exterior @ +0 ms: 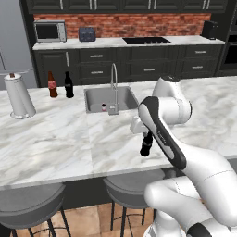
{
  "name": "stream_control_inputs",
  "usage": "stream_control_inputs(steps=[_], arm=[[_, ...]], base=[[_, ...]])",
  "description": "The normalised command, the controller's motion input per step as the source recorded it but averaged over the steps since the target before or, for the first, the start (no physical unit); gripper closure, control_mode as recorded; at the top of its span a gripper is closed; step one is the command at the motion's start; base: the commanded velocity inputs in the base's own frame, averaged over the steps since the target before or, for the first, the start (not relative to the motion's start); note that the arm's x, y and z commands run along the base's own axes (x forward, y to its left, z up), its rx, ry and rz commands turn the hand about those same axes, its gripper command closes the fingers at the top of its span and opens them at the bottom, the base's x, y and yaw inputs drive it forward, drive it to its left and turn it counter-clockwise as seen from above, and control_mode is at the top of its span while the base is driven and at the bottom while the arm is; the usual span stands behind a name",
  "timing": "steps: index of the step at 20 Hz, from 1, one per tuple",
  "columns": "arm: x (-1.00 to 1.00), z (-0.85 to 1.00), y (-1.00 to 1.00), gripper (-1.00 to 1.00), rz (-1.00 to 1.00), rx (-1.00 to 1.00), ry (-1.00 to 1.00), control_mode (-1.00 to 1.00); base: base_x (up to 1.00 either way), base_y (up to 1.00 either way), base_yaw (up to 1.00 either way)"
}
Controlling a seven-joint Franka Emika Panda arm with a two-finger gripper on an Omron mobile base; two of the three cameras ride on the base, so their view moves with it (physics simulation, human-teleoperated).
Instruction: Place the large bottle from the dining counter next to the other large bottle outside the sink, and place the small bottle from the dining counter next to the other small bottle inside the sink.
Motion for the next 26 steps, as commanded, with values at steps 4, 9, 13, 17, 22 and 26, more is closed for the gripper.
stream_control_inputs(steps=[4, 9, 13, 17, 22, 26], arm=[[0.00, 0.00, 0.00, 1.00, 0.00, 0.00, 0.00, 1.00], [0.00, 0.00, 0.00, 1.00, 0.00, 0.00, 0.00, 1.00], [0.00, 0.00, 0.00, 1.00, 0.00, 0.00, 0.00, 1.00], [0.00, 0.00, 0.00, 1.00, 0.00, 0.00, 0.00, 1.00], [0.00, 0.00, 0.00, 1.00, 0.00, 0.00, 0.00, 1.00], [0.00, 0.00, 0.00, 1.00, 0.00, 0.00, 0.00, 1.00]], base=[[0.00, 0.00, 0.00], [-0.24, 0.12, 0.00], [-0.58, 0.81, -0.05], [-0.43, 1.00, -0.13], [-0.09, 1.00, -0.19], [0.00, 1.00, -0.22]])
